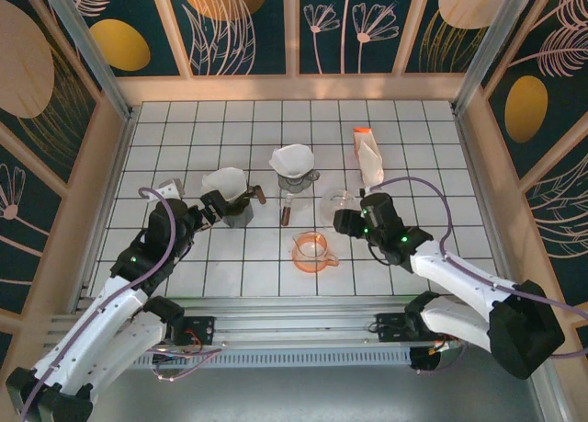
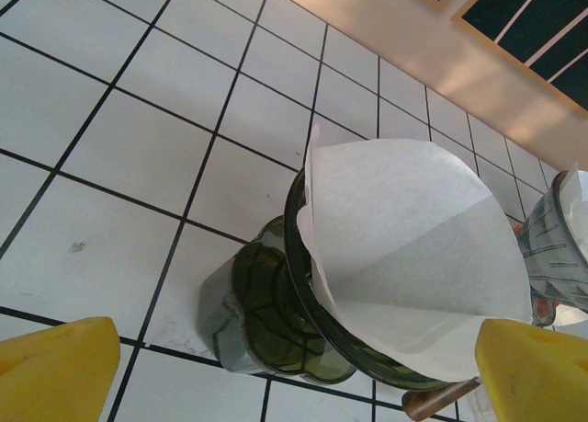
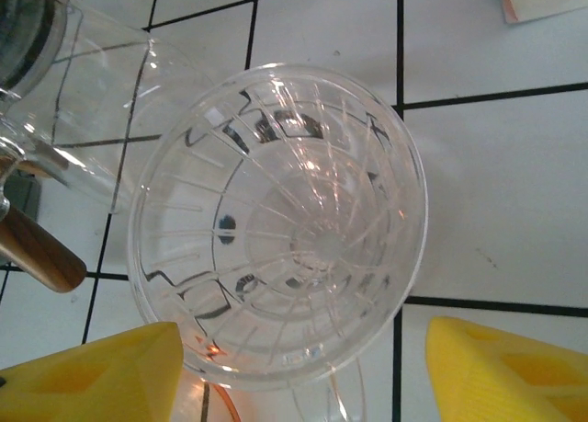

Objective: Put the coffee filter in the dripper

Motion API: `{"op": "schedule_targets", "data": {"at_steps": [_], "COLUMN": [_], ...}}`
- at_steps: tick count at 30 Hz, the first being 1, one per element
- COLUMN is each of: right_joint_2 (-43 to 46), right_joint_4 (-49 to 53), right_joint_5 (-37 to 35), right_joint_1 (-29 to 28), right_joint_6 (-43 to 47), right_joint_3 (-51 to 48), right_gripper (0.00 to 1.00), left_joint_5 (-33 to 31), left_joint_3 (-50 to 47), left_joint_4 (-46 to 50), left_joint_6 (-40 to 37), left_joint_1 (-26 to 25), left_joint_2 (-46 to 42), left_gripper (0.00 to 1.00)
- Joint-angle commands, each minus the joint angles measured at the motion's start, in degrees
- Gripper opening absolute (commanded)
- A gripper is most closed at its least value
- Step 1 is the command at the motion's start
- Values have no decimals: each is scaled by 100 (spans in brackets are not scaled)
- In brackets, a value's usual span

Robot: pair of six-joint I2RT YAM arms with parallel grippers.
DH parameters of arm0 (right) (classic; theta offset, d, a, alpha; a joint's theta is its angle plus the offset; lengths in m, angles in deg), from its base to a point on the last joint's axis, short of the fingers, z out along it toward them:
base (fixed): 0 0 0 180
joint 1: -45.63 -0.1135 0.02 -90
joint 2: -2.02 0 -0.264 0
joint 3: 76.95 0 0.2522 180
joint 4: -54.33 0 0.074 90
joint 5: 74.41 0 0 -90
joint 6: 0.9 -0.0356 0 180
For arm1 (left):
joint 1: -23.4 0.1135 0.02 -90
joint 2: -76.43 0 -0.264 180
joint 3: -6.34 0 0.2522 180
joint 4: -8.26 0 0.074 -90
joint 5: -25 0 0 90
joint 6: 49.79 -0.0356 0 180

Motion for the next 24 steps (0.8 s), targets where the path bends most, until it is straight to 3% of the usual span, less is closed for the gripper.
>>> {"op": "schedule_targets", "data": {"at_steps": [1, 8, 24], "right_joint_2": [121, 59, -1142], "right_joint_4": [567, 794, 247], "right_joint_5": [-274, -376, -568], "right_joint_1": [-141, -360, -308], "right_joint_6": [-90, -131, 396], "right_joint_3": [179, 104, 686], "right_gripper": [68, 60, 46], "left_joint_5": [20, 46, 33], "left_joint_3": [-9, -27, 25], "left_joint_4": [-81, -134, -50], "left_joint_6": [32, 49, 49], "left_joint_1": [39, 44, 45], "left_joint_2": [-57, -17, -13], "left_gripper": [99, 99, 99]}}
